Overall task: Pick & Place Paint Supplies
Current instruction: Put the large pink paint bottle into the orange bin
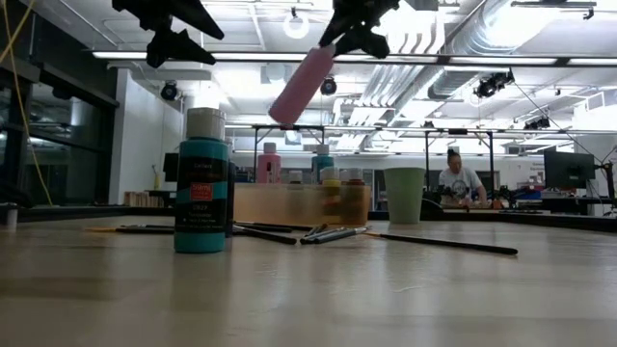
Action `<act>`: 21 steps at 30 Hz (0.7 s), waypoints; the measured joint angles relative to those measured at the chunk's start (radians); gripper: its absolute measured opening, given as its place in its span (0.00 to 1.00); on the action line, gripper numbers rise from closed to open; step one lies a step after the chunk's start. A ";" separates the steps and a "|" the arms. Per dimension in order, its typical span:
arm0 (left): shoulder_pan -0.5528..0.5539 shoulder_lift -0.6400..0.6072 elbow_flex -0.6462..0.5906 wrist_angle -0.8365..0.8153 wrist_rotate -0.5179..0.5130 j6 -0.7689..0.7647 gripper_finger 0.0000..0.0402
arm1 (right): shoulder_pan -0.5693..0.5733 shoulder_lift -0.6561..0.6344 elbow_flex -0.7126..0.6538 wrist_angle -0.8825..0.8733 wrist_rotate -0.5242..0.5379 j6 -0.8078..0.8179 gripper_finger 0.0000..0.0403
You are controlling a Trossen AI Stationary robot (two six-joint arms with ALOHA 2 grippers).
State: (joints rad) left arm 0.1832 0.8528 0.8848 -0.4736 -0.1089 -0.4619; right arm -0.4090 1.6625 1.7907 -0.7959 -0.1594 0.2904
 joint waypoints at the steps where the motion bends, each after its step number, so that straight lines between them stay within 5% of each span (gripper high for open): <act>1: 0.000 0.000 0.000 0.000 0.000 -0.006 0.59 | 0.003 0.012 0.010 -0.004 0.000 -0.003 0.29; 10: 0.000 0.000 0.000 0.011 0.000 -0.027 0.59 | 0.001 0.152 0.245 -0.106 -0.001 -0.122 0.29; 21: 0.000 0.156 0.001 0.281 -0.042 0.159 0.59 | 0.011 0.186 0.265 -0.259 -0.002 -0.191 0.29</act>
State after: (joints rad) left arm 0.1833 1.0089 0.8860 -0.1930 -0.1507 -0.3027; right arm -0.3981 1.8481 2.0552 -1.0545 -0.1609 0.0998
